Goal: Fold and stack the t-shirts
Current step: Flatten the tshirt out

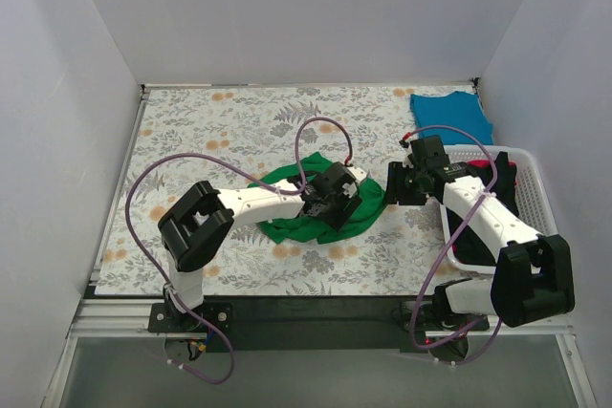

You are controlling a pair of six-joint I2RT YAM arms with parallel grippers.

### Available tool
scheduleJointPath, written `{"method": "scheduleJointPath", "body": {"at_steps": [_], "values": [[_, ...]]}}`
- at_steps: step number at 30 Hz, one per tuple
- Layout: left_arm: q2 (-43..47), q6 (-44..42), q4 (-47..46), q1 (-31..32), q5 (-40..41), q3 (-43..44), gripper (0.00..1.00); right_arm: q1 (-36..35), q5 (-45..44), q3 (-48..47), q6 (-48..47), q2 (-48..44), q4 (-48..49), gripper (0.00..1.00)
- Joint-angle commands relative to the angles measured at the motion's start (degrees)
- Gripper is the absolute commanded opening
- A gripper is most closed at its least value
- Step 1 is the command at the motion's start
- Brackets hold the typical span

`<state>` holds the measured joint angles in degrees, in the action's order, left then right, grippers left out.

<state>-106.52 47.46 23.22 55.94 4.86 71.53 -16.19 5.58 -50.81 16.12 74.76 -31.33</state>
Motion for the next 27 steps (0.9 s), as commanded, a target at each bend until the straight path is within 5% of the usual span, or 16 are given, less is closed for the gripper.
{"method": "scheduleJointPath", "body": {"at_steps": [1,16,19,24,27], "values": [[0.44,-4.65,-3.00,-0.22,4.01,3.18,0.60,0.19,1.89,1.41,1.02,-1.63,1.01,0.55],[-3.69,-5.28,-5.11,-0.13,3.05,2.92,0.50,0.45,3.03,2.64,1.28,-3.04,0.92,0.55],[-4.04,-4.84,-5.55,-0.13,2.87,2.30,0.39,0.54,3.38,2.82,1.46,-2.96,0.92,0.55],[-3.78,-4.31,-6.08,-0.13,1.99,2.04,0.00,0.63,4.00,2.82,1.72,-2.69,1.01,0.55],[-2.64,-3.87,-6.08,-0.13,1.90,2.21,0.00,0.63,3.82,2.91,1.72,-3.13,0.92,0.55]]}}
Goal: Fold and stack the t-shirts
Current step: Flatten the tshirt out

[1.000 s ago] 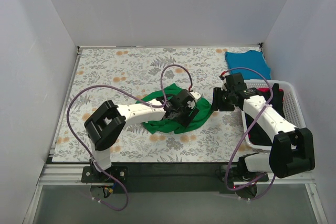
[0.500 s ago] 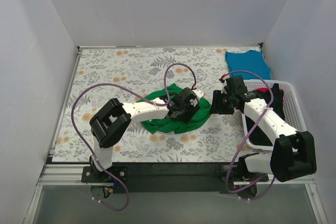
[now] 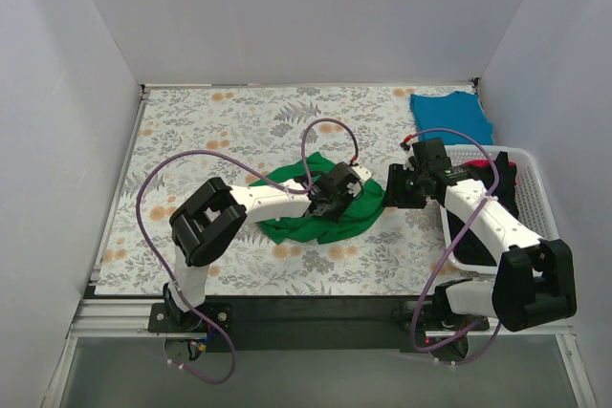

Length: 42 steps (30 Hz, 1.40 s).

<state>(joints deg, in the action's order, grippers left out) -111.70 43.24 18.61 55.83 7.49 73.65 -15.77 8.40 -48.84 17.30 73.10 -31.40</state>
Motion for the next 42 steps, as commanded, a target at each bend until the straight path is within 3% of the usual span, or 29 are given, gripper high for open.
{"method": "scheduleJointPath", "body": {"at_steps": [1,6,9,15,16,20,23,26,27,28,30,35,39,42], "values": [[3.15,0.52,-1.47,-0.11,-0.63,0.27,0.00,0.39,1.00,1.03,0.63,-1.73,1.07,0.55],[8.33,0.97,-0.95,-1.69,1.74,1.67,0.00,0.39,0.82,1.11,0.46,-2.70,0.99,0.55],[10.53,-0.26,-0.07,-6.16,2.27,3.95,0.00,0.39,2.05,0.76,-0.59,-3.14,1.07,0.55],[8.88,-6.59,-0.06,-22.67,8.14,10.01,0.00,0.39,6.62,-0.99,-3.50,-2.61,0.55,0.56],[6.00,-6.42,-0.59,-27.40,9.46,13.42,0.00,0.39,7.84,-1.26,-3.94,-2.61,0.29,0.56],[-2.00,-2.48,0.28,-36.22,18.17,23.87,0.00,0.13,10.05,-2.05,-5.25,-2.61,-0.24,0.56],[-5.54,0.60,2.57,-39.74,18.09,30.48,0.31,-0.31,10.40,-2.23,-5.87,-2.44,-0.59,0.56],[-5.46,4.02,3.36,-41.15,16.69,31.38,0.51,-1.10,10.58,-2.31,-6.14,-2.26,-0.59,0.56],[-3.54,4.82,3.36,-41.24,14.07,29.90,0.56,-1.45,10.67,-2.49,-6.14,-2.09,-0.59,0.56],[-2.13,5.53,3.27,-41.33,12.83,28.50,0.68,-1.89,10.76,-2.58,-6.31,-1.65,-0.51,0.56],[0.94,8.59,3.62,-41.24,9.32,23.33,0.73,-3.56,10.49,-3.28,-6.93,-0.95,-0.24,0.54],[15.96,14.23,4.85,-38.97,-2.73,8.73,0.75,-9.78,9.26,-5.38,-7.54,3.01,0.63,0.47],[25.29,17.13,7.84,-33.44,-5.64,-1.38,0.75,-15.07,8.82,-7.67,-7.28,6.87,2.04,0.45],[30.83,19.41,10.39,-25.88,-4.59,-8.07,0.74,-17.62,8.73,-7.76,-5.70,10.03,3.44,0.45]]}}
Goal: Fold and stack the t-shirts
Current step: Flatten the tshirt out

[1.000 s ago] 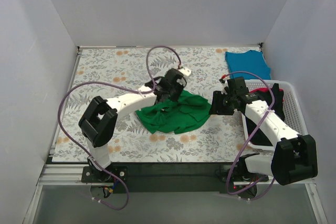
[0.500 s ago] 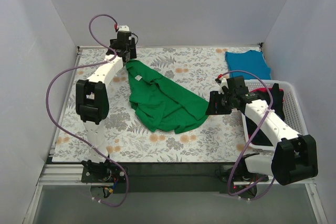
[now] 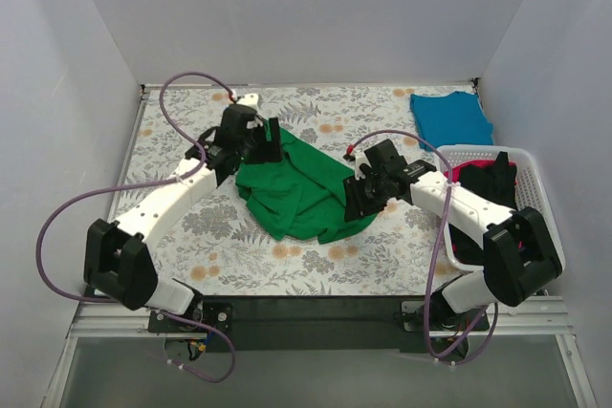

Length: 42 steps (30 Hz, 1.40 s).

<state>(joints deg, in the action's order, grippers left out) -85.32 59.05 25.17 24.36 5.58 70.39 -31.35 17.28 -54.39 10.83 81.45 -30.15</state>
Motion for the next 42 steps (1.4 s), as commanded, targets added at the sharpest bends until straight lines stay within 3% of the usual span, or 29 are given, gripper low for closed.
{"method": "scheduleJointPath", "body": {"at_steps": [1,6,18,25,38,42], "values": [[5.42,5.10,4.88,9.35,-2.25,-6.13,0.73,-2.31,0.03,-1.69,1.73,1.96,3.16,0.45],[9.73,8.27,6.12,17.38,3.19,-14.22,0.63,-3.01,-0.05,0.60,2.88,2.66,4.57,0.45],[4.82,7.40,6.30,33.28,20.86,-21.26,0.59,-3.01,-1.19,5.08,3.67,-0.94,4.93,0.45],[0.51,8.80,6.38,34.35,24.47,-20.65,0.45,-3.01,-1.46,6.93,4.55,-3.40,4.66,0.45],[-5.91,11.09,7.53,34.35,25.44,-19.42,0.47,-3.01,-2.07,8.34,5.60,-5.95,4.58,0.45],[-8.37,10.47,6.38,34.26,27.10,-18.80,0.40,-3.01,-2.25,9.30,5.87,-6.92,4.49,0.45]]}}
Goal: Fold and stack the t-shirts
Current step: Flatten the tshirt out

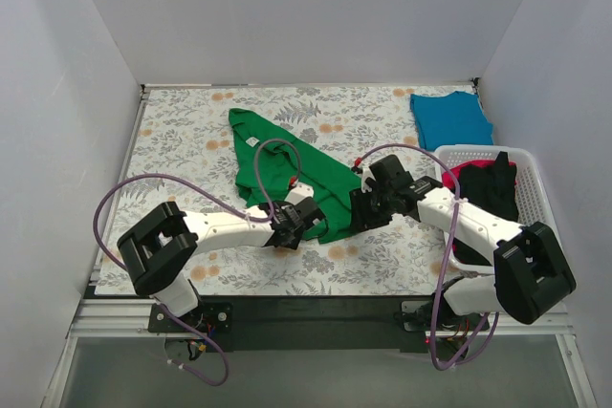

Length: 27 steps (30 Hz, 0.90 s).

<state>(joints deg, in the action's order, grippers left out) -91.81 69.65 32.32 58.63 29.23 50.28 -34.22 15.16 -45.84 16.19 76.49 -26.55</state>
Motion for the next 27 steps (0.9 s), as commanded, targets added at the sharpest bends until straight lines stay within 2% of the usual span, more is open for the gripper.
{"method": "scheduleJointPath", "body": {"at_steps": [1,4,5,7,10,15,21,27], "values": [[-2.23,-0.13,-0.85,-0.01,3.55,1.40,0.38,-0.15,-0.22,0.76,0.51,-1.96,0.97,0.45],[-2.76,-0.21,-0.68,0.08,3.73,2.01,0.23,-0.15,-0.13,0.76,0.60,-1.96,0.97,0.45],[-2.59,-0.21,-0.50,0.08,3.55,2.10,0.12,-0.15,-0.13,0.76,0.60,-1.87,0.88,0.45],[-2.15,0.05,0.03,0.08,3.64,2.45,0.00,-0.15,-0.22,0.32,0.51,-1.61,0.97,0.45],[-0.22,0.14,2.48,0.08,4.25,3.76,0.00,-0.15,-0.39,-0.73,-0.01,-1.17,0.97,0.45],[5.05,-2.14,10.04,-1.32,4.87,12.72,0.00,-0.58,0.66,-3.98,-2.73,1.03,1.49,0.45],[10.15,-7.32,13.04,-12.03,-1.80,20.28,0.00,-3.30,0.49,-8.73,-3.62,6.12,2.72,0.46],[15.51,-8.92,12.87,-22.23,-9.62,20.22,0.00,-4.63,-1.79,-11.20,-2.65,11.40,3.96,0.47]]}}
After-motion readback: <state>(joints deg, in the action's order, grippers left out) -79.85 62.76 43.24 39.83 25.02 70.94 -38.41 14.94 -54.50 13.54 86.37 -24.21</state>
